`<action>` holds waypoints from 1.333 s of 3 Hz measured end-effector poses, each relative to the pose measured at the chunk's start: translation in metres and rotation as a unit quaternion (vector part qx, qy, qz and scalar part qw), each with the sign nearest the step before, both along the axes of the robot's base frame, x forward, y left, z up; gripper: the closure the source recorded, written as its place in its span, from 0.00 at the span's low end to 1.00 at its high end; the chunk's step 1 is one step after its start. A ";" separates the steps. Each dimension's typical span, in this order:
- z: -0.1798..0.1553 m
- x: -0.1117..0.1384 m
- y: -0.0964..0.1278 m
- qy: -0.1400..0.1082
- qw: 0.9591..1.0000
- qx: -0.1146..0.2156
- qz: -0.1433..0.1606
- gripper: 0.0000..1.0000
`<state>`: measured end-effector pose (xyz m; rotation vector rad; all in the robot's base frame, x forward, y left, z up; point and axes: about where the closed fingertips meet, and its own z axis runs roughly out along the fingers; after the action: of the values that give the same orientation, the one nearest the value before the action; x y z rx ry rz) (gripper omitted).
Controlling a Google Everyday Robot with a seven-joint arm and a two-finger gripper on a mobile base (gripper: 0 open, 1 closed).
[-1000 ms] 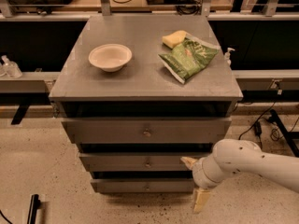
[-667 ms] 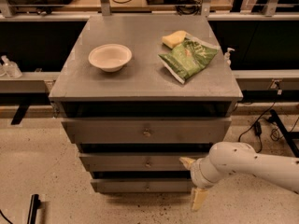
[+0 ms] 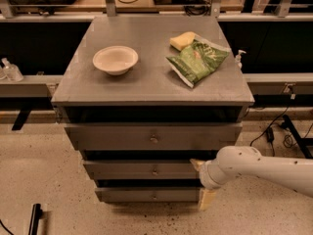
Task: Open middle drawer
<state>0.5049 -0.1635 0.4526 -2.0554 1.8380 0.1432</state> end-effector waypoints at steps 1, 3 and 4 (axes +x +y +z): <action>-0.010 0.025 -0.011 -0.008 0.999 0.018 -0.029 0.00; -0.026 0.058 -0.016 -0.006 0.998 0.036 -0.054 0.17; -0.034 0.064 -0.018 -0.003 0.997 0.039 -0.071 0.34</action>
Offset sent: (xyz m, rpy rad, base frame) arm 0.0707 -0.0204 -0.0138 0.0740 -0.0453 -0.1102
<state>0.5686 -0.1811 0.4190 -1.8636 1.9356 0.1668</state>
